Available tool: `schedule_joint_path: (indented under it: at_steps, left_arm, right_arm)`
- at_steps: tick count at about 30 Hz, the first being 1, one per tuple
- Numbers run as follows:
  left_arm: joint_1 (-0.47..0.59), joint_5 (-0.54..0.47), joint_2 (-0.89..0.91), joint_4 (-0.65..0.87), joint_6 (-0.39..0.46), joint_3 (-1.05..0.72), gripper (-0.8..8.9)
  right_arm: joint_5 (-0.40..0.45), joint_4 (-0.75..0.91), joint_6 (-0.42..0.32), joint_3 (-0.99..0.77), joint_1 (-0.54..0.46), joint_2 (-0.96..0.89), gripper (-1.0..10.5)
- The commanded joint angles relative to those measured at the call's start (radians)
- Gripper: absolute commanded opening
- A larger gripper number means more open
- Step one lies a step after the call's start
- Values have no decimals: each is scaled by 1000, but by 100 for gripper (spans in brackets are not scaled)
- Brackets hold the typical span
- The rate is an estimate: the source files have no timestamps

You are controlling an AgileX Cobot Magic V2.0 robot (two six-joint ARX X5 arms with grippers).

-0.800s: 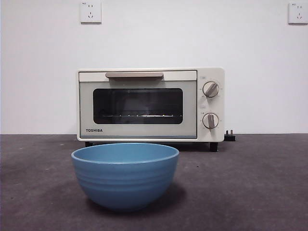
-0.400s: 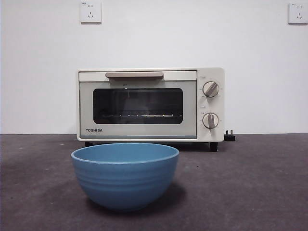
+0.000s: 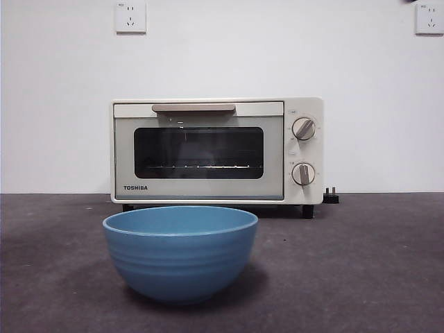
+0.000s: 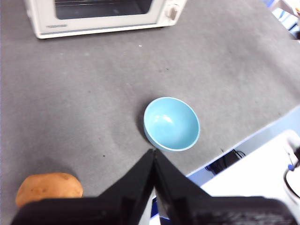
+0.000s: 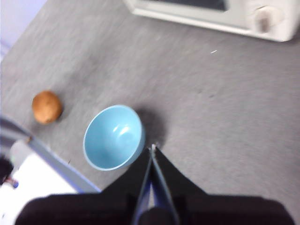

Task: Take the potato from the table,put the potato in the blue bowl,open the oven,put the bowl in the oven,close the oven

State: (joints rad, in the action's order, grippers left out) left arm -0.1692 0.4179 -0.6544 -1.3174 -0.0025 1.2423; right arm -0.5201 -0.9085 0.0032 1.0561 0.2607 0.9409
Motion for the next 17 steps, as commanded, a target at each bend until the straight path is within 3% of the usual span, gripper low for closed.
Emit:
schedule_joint_path:
  at_steps: [1,8,17]
  left_arm:
    - [-16,1,3,0,17,2,-6]
    - [-31,1,3,-2,19,2,-6]
    - [-61,0,13,-3,33,2,-6]
  right_arm:
    - [31,37,4,28,97,80,-8]
    - [196,49,3,183,389,322,-8]
    - [197,44,-10,504,608,657,-8]
